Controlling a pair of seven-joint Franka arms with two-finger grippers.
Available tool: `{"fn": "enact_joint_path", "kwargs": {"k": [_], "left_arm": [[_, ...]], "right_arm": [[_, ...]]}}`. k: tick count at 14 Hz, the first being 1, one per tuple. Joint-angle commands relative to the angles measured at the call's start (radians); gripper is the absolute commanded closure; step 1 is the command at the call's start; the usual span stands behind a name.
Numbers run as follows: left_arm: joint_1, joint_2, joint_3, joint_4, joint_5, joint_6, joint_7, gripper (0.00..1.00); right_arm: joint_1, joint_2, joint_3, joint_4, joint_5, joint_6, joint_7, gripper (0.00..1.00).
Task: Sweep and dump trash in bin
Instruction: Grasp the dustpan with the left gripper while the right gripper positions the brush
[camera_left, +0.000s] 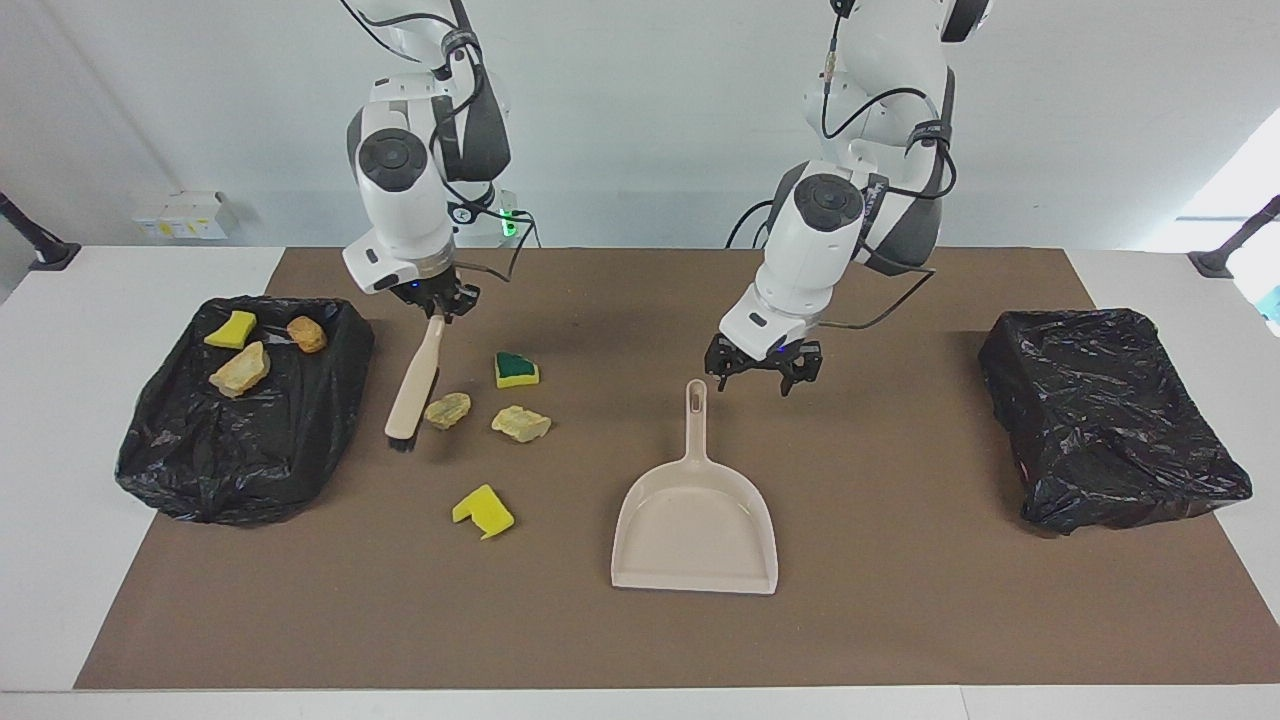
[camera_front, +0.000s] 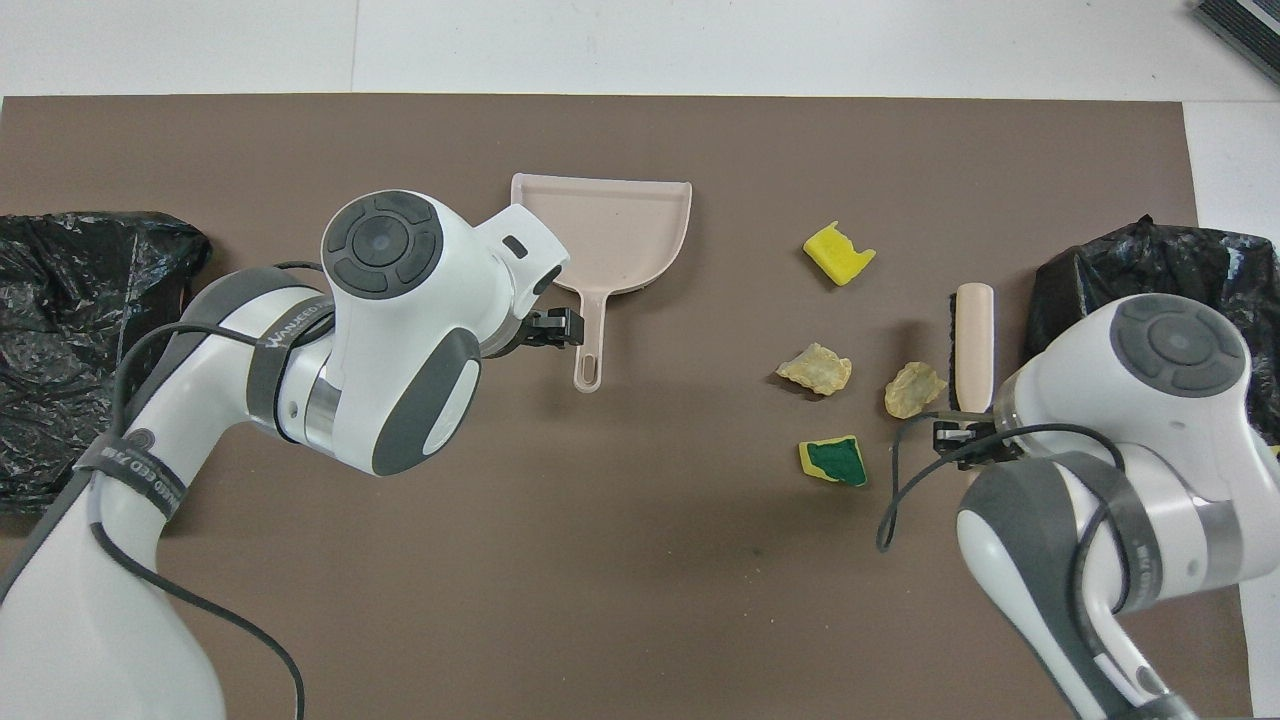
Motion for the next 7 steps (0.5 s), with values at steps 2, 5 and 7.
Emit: {"fn": "enact_joint_path", "kwargs": {"k": [2, 5, 7], "left_arm": [[-0.056, 0.021, 0.016, -0.005, 0.007, 0.088, -0.077, 0.00], [-0.079, 0.051, 0.016, -0.005, 0.007, 0.136, -0.077, 0.00], [-0.120, 0.108, 0.019, 0.004, 0.016, 0.179, -0.083, 0.00]], "right_arm": [[-0.055, -0.001, 0.018, -0.093, -0.021, 0.080, -0.100, 1.00], [-0.046, 0.001, 0.021, -0.156, -0.006, 0.128, -0.149, 1.00], [-0.020, 0.004, 0.022, -0.156, 0.042, 0.129, -0.183, 1.00]]}}
